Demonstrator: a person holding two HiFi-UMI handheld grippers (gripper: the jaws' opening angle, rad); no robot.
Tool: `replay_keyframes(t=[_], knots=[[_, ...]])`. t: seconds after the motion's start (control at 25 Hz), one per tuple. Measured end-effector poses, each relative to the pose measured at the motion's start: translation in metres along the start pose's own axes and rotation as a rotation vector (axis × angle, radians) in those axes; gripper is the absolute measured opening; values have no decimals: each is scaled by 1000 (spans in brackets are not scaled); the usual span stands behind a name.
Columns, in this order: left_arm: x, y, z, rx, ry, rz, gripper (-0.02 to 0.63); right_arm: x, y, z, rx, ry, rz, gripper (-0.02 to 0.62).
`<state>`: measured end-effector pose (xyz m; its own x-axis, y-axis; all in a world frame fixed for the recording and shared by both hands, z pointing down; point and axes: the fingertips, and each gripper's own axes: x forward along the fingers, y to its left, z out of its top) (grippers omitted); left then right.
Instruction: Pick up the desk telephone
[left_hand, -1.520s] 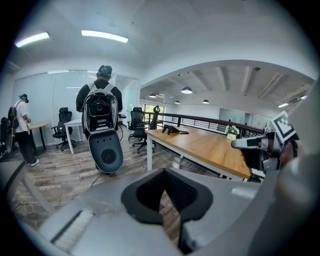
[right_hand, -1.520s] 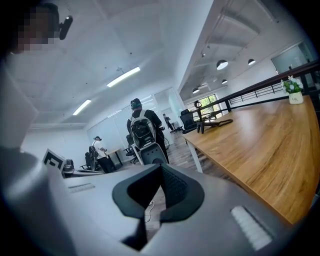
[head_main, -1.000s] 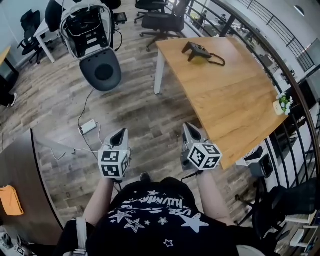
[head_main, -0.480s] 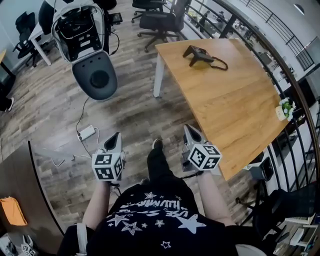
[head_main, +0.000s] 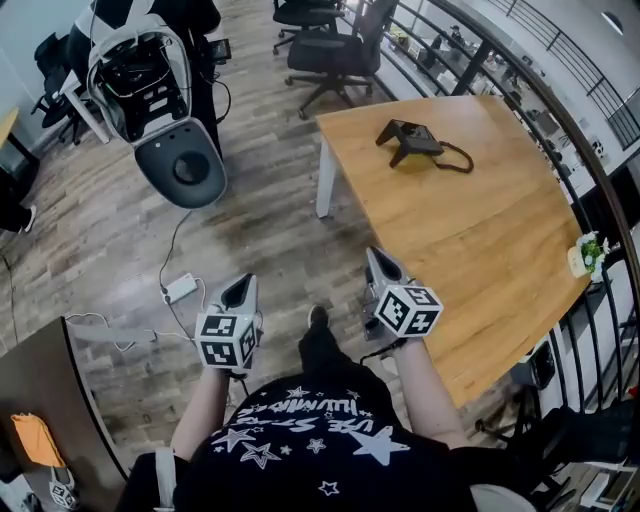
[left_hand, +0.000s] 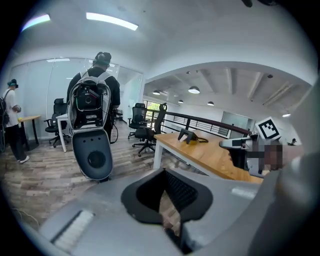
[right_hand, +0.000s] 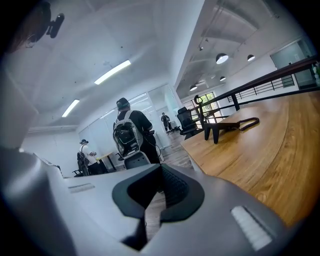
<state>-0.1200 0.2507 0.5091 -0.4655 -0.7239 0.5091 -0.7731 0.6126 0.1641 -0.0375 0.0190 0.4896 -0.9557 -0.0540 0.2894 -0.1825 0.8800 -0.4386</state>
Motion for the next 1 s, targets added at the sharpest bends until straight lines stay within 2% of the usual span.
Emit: replay_keyframes(t=[0.32,0.68,1.0], knots=[[69,-14,43,-16,30,-57,2,36,-58,42,42,-23,-49,0],[141,-37,87,29,47,-139,2,55,-127,82,97,-83,-124,0],[214,-64,118,26,65,-211,2,77,-178,102,113,-94,-152,0]])
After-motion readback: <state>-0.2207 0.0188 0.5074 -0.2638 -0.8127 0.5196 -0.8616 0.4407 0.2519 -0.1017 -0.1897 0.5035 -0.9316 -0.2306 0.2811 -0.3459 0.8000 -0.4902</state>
